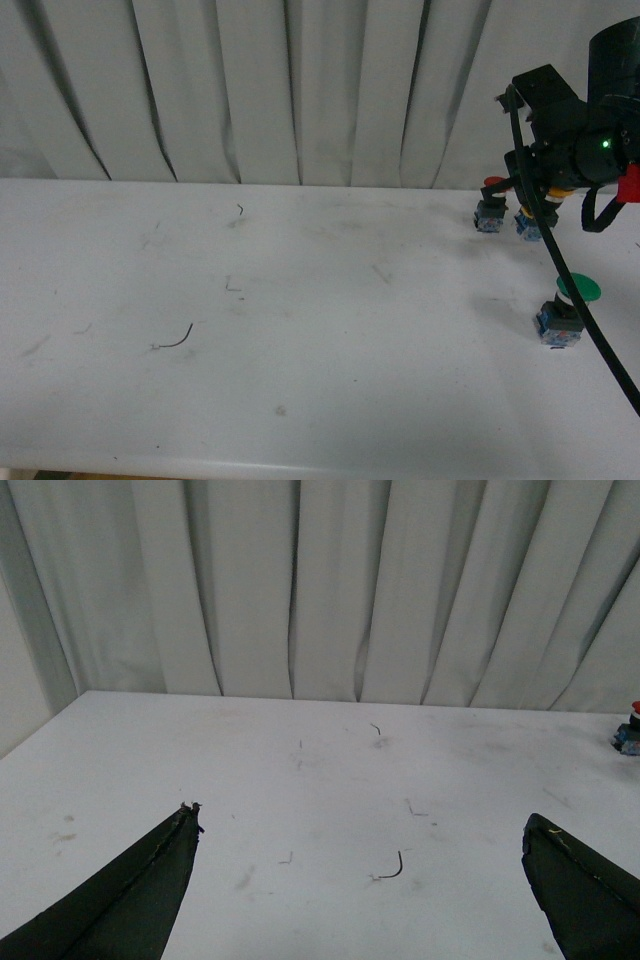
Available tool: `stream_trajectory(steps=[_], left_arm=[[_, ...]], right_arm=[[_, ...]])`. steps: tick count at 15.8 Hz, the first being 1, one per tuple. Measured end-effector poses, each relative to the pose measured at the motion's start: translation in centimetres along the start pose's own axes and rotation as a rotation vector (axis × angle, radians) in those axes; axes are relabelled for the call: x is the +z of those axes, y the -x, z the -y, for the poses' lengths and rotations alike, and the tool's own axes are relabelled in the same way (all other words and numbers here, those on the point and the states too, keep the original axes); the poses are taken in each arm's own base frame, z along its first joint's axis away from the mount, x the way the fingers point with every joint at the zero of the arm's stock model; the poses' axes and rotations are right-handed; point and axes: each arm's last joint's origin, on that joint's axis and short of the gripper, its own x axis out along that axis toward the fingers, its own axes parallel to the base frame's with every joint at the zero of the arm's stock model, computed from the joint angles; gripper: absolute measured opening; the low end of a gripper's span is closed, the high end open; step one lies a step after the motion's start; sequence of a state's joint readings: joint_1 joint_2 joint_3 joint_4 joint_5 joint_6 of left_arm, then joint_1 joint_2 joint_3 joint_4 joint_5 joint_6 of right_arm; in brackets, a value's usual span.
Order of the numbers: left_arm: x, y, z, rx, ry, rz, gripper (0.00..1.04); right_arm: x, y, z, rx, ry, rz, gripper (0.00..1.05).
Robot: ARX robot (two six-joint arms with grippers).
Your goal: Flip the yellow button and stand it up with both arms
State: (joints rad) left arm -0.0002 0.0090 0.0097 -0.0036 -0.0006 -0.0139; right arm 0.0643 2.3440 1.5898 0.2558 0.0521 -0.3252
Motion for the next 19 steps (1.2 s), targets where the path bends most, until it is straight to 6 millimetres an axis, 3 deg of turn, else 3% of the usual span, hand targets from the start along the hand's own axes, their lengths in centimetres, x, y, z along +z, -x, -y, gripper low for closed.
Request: stream_trajectory(steps=[19], left_arm=[[0.0,0.0,0.0,0.000,0.000,0.000,0.98]], right_arm=[[-4.1,-2.3,-0.7,0.008,-0.036,-0.098,0.25]])
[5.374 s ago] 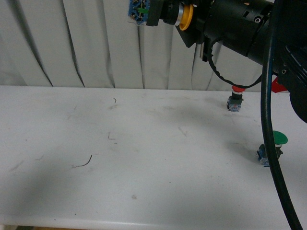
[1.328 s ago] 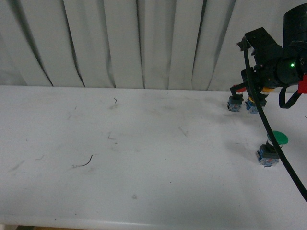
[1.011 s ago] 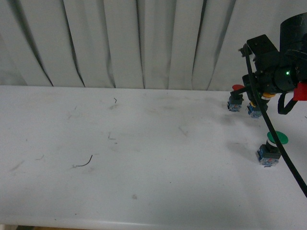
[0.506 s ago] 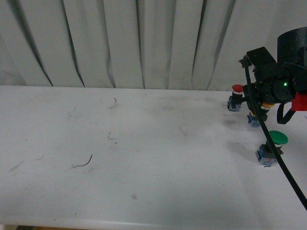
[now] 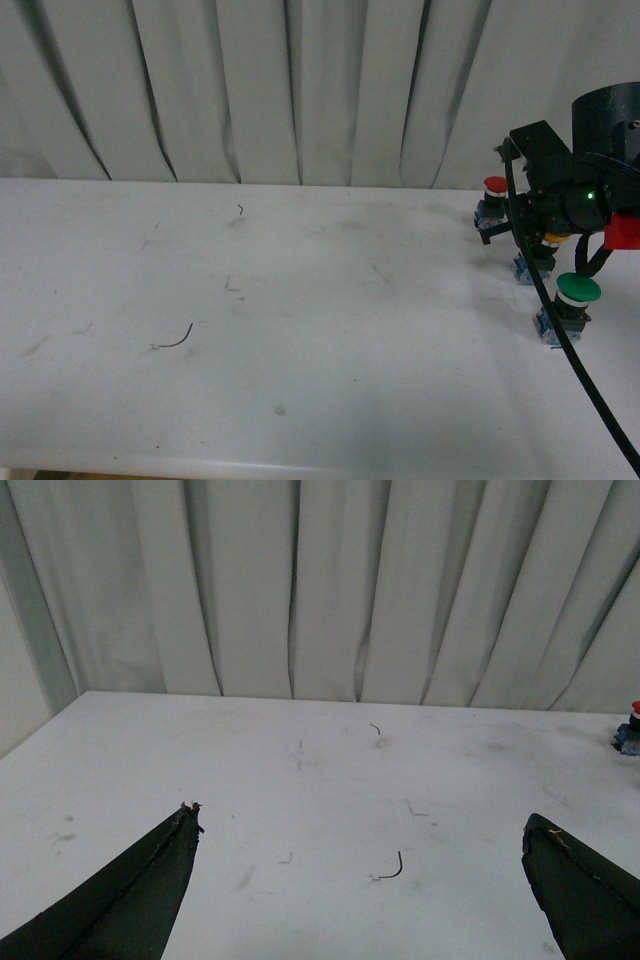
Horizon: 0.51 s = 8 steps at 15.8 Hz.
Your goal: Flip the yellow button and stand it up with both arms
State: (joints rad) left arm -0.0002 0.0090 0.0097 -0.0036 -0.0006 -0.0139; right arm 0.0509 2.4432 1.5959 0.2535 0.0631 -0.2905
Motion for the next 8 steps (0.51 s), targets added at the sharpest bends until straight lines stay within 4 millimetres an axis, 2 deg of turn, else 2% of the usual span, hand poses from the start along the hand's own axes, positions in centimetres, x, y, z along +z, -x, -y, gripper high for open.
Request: stream_trajectory(steps=[3,8], left_arm=[[0.0,0.0,0.0,0.000,0.000,0.000,0.98],[0.0,0.0,0.0,0.000,0.000,0.000,0.98]], right_arm=[[0.0,-0.2,-0.1,0.006,0.009,-0.002,0.25],[1.3,-0.3,0.3,0.001,0.021,0.026,0.25]])
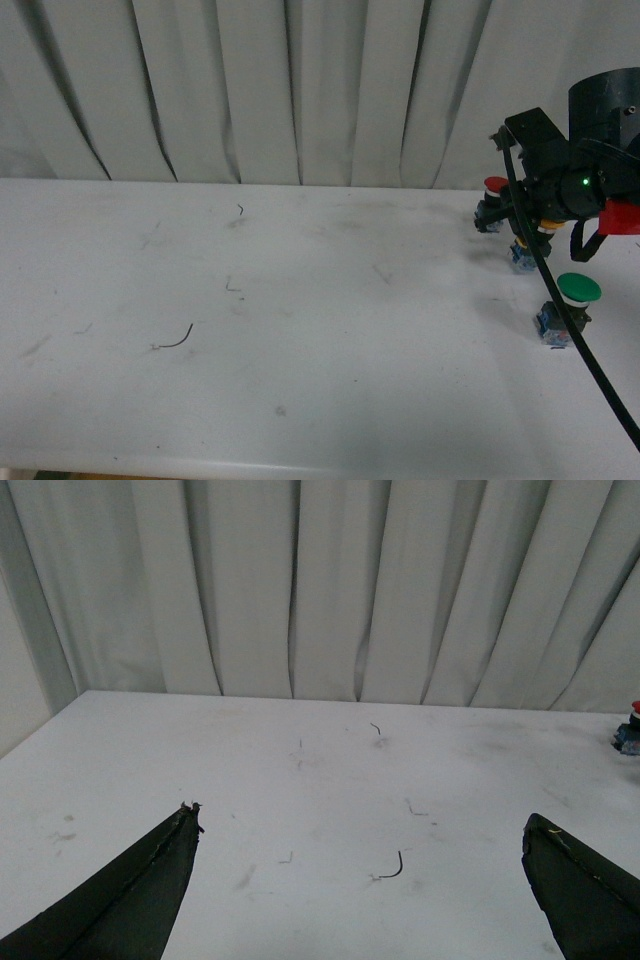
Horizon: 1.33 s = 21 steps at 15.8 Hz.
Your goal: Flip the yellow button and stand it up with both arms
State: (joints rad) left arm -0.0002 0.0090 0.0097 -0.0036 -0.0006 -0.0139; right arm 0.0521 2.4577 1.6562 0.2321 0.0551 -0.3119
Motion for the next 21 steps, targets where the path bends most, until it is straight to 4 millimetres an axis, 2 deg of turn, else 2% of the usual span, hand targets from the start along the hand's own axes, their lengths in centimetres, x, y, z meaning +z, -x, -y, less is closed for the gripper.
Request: stream_trajectory(steps=[7,8,10,12,15,16,18,19,20,21], left_arm=[[0.0,0.0,0.0,0.000,0.000,0.000,0.98],[0.0,0.0,0.0,0.000,0.000,0.000,0.98],[0.0,0.0,0.0,0.000,0.000,0.000,0.98],[0.0,0.0,0.0,0.000,0.000,0.000,0.98],[0.0,0.0,0.0,0.000,0.000,0.000,0.98],[0.0,0.0,0.0,0.000,0.000,0.000,0.98],[0.0,0.0,0.0,0.000,0.000,0.000,0.98],[0.0,0.0,0.0,0.000,0.000,0.000,0.98],[0.0,0.0,0.0,0.000,0.000,0.000,0.98],[0.0,0.0,0.0,0.000,0.000,0.000,0.98]], right_arm=[[-0.3,-0.2,-0.1,0.014,-0.004,-0.004,1.00],[-0.3,-0.2,-0.2,0.020,-0.004,0.002,0.97],[-0.2,0.4,-0.2,0.036,-0.012,0.008,0.98],[0.7,1.9,0.1,0.059,-0.032,0.056,0.98],[3.2,7.0,1.7,0.106,-0.075,0.220,0.98],[3.4,9.3,2.8,0.119,-0.108,0.284,0.98],[3.1,14.9,4.7,0.124,-0.152,0.417,0.98],[2.8,18.5,5.3,0.126,-0.161,0.497,0.98],[2.5,22.5,4.5,0.008,-0.230,0.560,0.87],[1.0,26.7,3.2,-0.047,-0.280,0.533,0.74]])
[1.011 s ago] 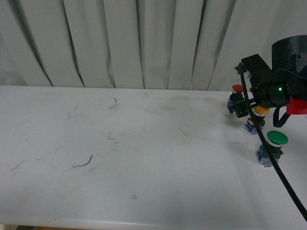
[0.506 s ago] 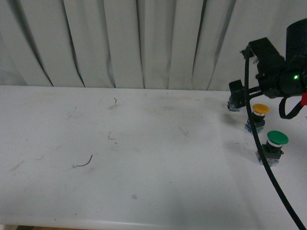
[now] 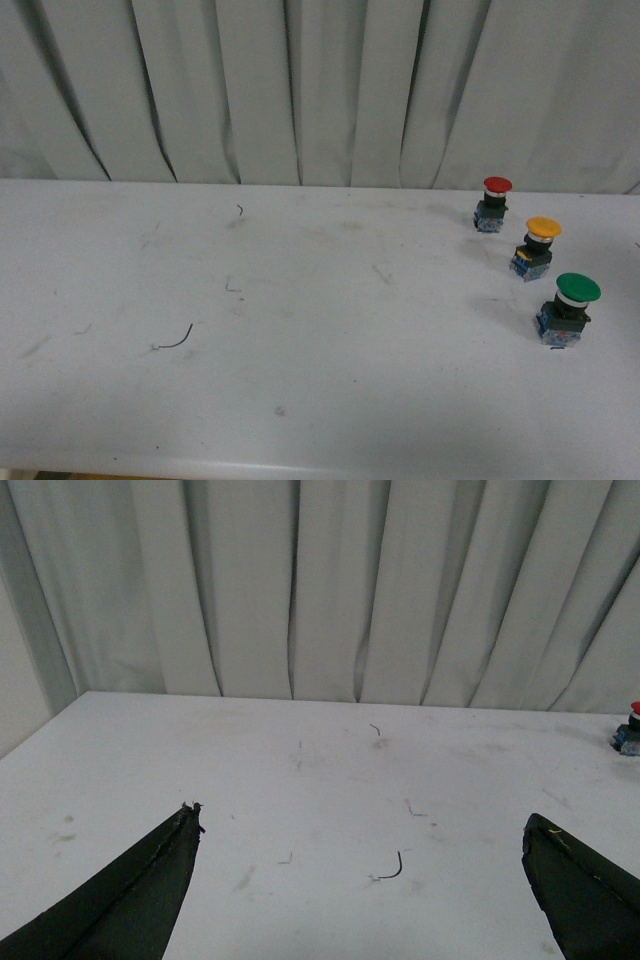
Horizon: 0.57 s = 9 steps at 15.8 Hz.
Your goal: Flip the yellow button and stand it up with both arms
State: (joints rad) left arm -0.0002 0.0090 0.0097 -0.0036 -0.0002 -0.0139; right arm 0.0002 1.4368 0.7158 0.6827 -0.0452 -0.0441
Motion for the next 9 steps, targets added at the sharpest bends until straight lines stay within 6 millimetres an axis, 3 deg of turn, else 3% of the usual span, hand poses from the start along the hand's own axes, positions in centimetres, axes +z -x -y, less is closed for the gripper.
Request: stream_trajectory(steps=[2,3,5,6,8,9], left_arm=[[0.0,0.0,0.0,0.001,0.000,0.000,0.98],[0.0,0.0,0.0,0.000,0.000,0.000,0.98],[0.0,0.0,0.0,0.000,0.000,0.000,0.98],[0.0,0.0,0.0,0.000,0.000,0.000,0.98],[0.0,0.0,0.0,0.000,0.000,0.000,0.98],[0.0,0.0,0.0,0.000,0.000,0.000,0.98]], right_arm=[[-1.3,8.4,-0.4,-0.033,-0.024,-0.094,0.49],[-1.6,11.4,-0.5,-0.044,-0.027,-0.048,0.36],[-1.2,13.8,-0.5,-0.048,-0.027,0.076,0.12],[-2.2,14.3,-0.6,-0.048,-0.026,0.064,0.01],[-4.6,15.0,-0.7,-0.046,-0.032,0.008,0.02],[-4.8,15.5,-0.8,-0.047,-0.033,0.027,0.02]])
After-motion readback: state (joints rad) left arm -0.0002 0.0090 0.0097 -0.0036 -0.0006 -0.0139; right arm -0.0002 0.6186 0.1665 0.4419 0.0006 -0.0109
